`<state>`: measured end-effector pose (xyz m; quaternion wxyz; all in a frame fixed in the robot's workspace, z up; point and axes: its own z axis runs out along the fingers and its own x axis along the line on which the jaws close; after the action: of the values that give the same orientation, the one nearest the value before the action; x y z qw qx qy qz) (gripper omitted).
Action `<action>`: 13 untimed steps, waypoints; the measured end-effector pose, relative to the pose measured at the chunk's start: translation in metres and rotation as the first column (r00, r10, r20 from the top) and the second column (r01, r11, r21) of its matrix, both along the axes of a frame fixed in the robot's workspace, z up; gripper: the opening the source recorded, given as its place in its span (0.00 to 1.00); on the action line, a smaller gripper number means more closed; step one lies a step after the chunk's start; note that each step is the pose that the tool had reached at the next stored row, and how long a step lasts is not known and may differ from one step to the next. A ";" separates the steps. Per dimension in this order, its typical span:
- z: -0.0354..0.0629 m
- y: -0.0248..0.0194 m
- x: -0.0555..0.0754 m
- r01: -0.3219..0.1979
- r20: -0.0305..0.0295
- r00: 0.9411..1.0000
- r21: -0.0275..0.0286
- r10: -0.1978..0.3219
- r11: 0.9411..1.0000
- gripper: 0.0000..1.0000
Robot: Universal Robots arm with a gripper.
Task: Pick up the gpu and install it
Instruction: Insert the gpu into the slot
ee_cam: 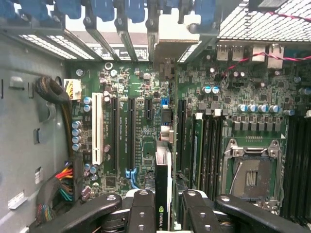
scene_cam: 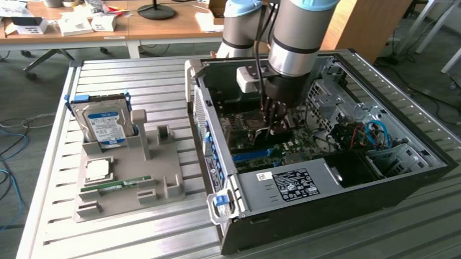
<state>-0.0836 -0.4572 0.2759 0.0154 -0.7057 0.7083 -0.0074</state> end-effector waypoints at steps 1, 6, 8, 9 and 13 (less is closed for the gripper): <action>0.0000 0.0000 0.000 0.000 0.000 1.000 0.000 0.000 1.000 0.26; 0.0000 -0.0002 -0.001 0.000 0.000 1.000 0.000 0.000 1.000 0.26; 0.0000 -0.0003 -0.001 0.000 0.000 1.000 0.000 0.000 1.000 0.26; 0.0000 -0.0003 -0.001 0.000 0.000 1.000 0.000 0.000 1.000 0.26; 0.0000 -0.0005 -0.001 0.000 0.000 1.000 0.000 0.000 1.000 0.26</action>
<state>-0.0846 -0.4577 0.2759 0.0154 -0.7057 0.7083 -0.0074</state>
